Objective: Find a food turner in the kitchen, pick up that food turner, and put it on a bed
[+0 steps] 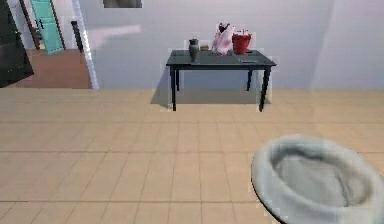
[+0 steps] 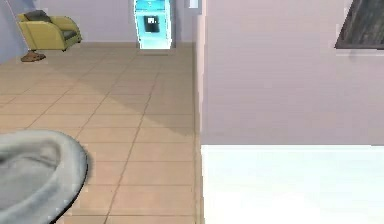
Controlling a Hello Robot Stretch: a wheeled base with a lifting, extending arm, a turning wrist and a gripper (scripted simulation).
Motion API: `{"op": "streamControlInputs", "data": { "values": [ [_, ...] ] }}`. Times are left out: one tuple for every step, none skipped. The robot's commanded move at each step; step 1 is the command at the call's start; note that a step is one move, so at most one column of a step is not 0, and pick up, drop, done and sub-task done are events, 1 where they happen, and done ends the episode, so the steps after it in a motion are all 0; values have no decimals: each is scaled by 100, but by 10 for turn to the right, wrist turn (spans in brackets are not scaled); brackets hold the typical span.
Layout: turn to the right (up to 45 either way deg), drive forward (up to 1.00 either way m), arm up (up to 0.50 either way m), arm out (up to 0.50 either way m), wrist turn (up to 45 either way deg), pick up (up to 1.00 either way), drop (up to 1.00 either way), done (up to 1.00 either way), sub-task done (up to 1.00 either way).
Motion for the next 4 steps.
{"op": "streamControlInputs", "data": {
  "values": [
    [90,0,0,0,0,0,0,0,0],
    [0,35,0,0,0,0,0,0,0],
    [-450,0,0,0,0,0,0,0,0],
    [-30,0,0,0,0,0,0,0,0]
  ]
}}
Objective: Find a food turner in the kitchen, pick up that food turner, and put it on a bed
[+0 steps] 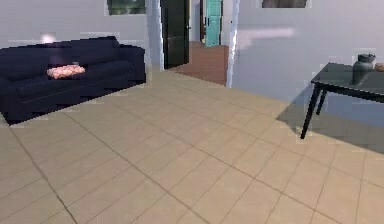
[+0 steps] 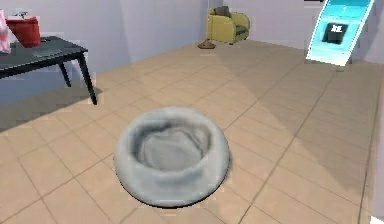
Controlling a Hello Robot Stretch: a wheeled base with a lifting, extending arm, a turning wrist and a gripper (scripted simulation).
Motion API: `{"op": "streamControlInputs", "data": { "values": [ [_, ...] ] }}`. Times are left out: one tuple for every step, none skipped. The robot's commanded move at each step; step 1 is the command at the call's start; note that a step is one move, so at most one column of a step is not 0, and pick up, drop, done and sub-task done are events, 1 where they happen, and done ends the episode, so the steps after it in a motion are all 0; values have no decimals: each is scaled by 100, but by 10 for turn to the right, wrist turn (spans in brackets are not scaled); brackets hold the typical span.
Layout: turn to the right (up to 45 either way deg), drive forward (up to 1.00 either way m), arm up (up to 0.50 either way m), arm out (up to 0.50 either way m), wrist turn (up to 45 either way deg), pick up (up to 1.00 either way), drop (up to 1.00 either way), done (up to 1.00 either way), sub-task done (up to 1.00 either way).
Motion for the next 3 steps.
{"op": "streamControlInputs", "data": {
  "values": [
    [0,40,0,0,0,0,0,0,0],
    [-450,0,0,0,0,0,0,0,0],
    [-30,0,0,0,0,0,0,0,0]
  ]
}}
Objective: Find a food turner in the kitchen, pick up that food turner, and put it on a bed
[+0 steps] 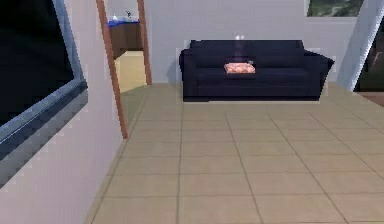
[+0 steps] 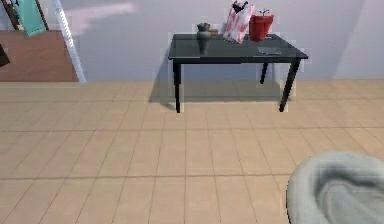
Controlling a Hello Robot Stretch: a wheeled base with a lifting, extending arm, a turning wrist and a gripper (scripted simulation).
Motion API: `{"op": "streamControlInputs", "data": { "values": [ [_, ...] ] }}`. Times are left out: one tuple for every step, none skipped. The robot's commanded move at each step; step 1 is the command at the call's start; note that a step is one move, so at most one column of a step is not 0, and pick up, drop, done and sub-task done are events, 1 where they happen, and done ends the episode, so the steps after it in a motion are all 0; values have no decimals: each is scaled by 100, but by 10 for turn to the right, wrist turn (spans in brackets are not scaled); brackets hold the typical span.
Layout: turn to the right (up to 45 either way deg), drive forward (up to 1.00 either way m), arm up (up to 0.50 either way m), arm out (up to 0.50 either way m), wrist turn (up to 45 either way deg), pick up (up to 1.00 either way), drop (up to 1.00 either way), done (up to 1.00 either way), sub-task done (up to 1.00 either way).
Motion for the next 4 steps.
{"op": "streamControlInputs", "data": {
  "values": [
    [0,100,0,0,0,0,0,0,0],
    [0,100,0,0,0,0,0,0,0],
    [-60,0,0,0,0,0,0,0,0],
    [0,25,0,0,0,0,0,0,0]
  ]
}}
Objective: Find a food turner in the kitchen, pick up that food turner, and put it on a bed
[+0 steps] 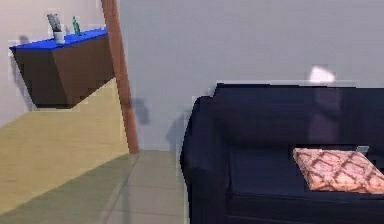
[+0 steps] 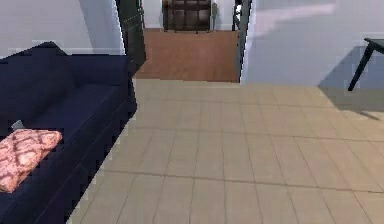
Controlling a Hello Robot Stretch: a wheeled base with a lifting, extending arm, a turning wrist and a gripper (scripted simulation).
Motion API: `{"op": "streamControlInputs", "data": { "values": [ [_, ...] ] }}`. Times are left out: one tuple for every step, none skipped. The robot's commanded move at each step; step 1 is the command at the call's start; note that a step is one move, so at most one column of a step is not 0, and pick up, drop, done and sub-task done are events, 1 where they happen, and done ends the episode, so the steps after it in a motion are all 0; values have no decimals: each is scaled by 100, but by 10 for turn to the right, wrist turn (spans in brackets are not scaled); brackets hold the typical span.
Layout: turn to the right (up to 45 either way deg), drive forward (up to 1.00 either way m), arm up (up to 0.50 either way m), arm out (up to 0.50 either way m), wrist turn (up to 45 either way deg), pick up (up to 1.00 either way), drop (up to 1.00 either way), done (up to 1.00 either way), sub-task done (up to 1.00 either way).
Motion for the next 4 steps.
{"op": "streamControlInputs", "data": {
  "values": [
    [-450,0,0,0,0,0,0,0,0],
    [-90,0,0,0,0,0,0,0,0],
    [0,65,0,0,0,0,0,0,0],
    [-360,0,0,0,0,0,0,0,0]
  ]
}}
